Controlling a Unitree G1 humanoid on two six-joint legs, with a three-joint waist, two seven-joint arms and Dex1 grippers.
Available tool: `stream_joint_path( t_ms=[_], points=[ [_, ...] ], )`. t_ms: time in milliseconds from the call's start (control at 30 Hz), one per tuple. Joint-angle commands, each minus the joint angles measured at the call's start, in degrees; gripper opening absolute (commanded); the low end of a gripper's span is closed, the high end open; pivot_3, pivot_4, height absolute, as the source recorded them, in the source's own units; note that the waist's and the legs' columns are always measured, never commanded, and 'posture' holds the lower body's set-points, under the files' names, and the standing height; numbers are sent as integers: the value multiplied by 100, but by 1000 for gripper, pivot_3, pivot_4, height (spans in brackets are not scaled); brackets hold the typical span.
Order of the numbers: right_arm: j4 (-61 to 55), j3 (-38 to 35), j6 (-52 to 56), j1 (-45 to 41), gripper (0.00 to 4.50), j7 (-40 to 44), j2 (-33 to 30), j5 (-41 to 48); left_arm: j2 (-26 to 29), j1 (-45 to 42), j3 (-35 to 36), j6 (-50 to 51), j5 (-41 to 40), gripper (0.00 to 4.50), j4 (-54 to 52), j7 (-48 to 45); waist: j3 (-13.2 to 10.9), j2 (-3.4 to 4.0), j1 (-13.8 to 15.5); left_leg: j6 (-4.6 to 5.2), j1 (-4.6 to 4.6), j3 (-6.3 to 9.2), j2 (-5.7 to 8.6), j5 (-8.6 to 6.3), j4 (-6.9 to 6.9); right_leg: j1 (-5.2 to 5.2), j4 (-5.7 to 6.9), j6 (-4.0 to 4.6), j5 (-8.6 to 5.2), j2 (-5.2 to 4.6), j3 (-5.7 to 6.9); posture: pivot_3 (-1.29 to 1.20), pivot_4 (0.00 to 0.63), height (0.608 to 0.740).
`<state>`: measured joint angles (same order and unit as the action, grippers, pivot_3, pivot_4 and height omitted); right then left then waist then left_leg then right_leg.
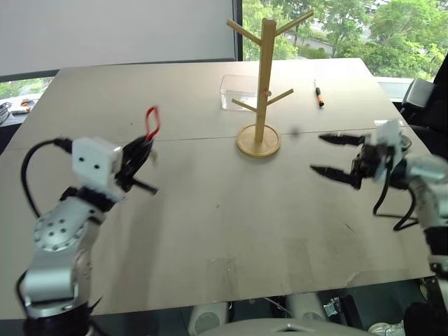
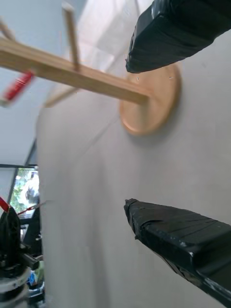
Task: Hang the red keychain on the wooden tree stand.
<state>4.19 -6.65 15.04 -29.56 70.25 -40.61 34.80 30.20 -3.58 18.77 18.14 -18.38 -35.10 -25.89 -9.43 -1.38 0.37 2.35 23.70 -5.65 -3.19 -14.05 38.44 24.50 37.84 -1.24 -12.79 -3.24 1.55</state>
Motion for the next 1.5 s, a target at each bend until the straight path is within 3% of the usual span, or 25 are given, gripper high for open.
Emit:
stream_joint_path(
  t_ms=[33,167,367,967,1500],
  points=[
    [29,-231,436,-482,4500,-146,-175,162,-346,-440,-814,-167,440,31,-229,410,-3,3,3,0,1,1,1,0,-1,-1,-3,0,0,10,-1,0,150,740],
    [179,-205,800,-1032,4500,-175,-354,91,-832,-692,-1642,-425,763,31,-66,522,-5,4,15,0,7,-2,4,1,0,7,0,-1,0,18,-5,0,150,740],
    [28,-314,1152,-1409,4500,-227,-385,291,-1325,-784,-2280,-904,1062,31,390,575,-5,4,29,0,7,-1,2,1,1,7,-1,-1,0,21,-6,0,150,740],
    [-387,-438,1130,-1080,4500,-411,-430,247,-1902,-1587,-2914,-1221,1508,31,1338,561,-5,3,35,1,12,4,4,1,7,7,0,-3,0,21,-3,0,150,740],
    [-629,-590,1199,-873,4500,-514,-486,270,-2298,-2255,-2895,-1222,1734,31,2034,795,-6,2,37,1,12,5,4,1,7,7,-1,-4,0,22,-2,0,150,740]
  ],
)
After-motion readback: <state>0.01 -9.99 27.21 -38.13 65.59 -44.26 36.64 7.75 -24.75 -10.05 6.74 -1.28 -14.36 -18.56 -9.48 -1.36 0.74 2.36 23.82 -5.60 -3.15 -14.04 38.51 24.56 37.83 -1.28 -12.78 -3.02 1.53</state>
